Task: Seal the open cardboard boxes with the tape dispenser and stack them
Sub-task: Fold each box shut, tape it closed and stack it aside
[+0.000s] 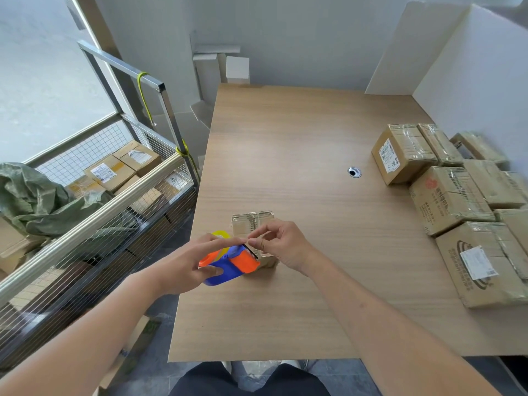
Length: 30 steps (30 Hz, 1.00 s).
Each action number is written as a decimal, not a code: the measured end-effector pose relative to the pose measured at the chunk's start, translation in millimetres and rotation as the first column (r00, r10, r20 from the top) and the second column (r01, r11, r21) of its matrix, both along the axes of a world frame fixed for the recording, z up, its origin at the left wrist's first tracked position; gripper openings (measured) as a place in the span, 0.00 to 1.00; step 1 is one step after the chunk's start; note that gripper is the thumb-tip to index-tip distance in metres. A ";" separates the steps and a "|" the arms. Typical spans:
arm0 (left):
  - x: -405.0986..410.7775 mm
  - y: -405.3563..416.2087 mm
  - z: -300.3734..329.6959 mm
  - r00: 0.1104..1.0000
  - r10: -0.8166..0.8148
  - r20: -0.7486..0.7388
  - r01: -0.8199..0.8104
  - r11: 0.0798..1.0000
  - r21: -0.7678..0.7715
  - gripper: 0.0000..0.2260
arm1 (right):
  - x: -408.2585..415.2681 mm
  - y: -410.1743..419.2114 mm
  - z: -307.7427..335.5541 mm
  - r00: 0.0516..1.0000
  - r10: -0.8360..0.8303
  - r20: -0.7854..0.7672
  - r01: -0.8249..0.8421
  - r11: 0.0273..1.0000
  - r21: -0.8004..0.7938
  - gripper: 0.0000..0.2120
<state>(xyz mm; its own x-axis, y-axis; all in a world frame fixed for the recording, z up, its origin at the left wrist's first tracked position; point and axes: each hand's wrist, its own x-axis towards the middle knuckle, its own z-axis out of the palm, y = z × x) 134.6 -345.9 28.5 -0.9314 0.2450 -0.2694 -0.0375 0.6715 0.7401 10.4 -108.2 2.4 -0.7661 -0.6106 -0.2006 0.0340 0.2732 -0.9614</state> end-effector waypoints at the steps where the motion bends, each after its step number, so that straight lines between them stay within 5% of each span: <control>1: -0.7 0.8 -0.3 1.000 -0.005 0.011 0.005 1.000 -0.001 0.33 | -0.1 1.3 0.0 0.999 0.022 0.023 -0.022 1.000 -0.004 0.06; 13: -2.3 15.2 -7.8 0.994 -0.107 -0.003 0.105 0.987 -0.119 0.28 | 2.4 6.3 -18.2 0.986 -0.143 0.085 0.129 0.979 0.156 0.05; 30: -2.2 -30.6 -31.7 0.968 -0.056 0.244 0.101 0.979 -0.175 0.25 | 0.9 42.8 -63.2 0.891 -0.439 0.115 0.402 0.881 0.249 0.06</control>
<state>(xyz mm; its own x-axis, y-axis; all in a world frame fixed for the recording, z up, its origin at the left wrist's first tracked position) 132.4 -376.5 -3.1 -0.8155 0.2398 -0.5268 -0.1381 0.8033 0.5794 11.2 -65.5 -60.8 -0.8857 -0.1666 -0.4333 0.3427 0.3949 -0.8524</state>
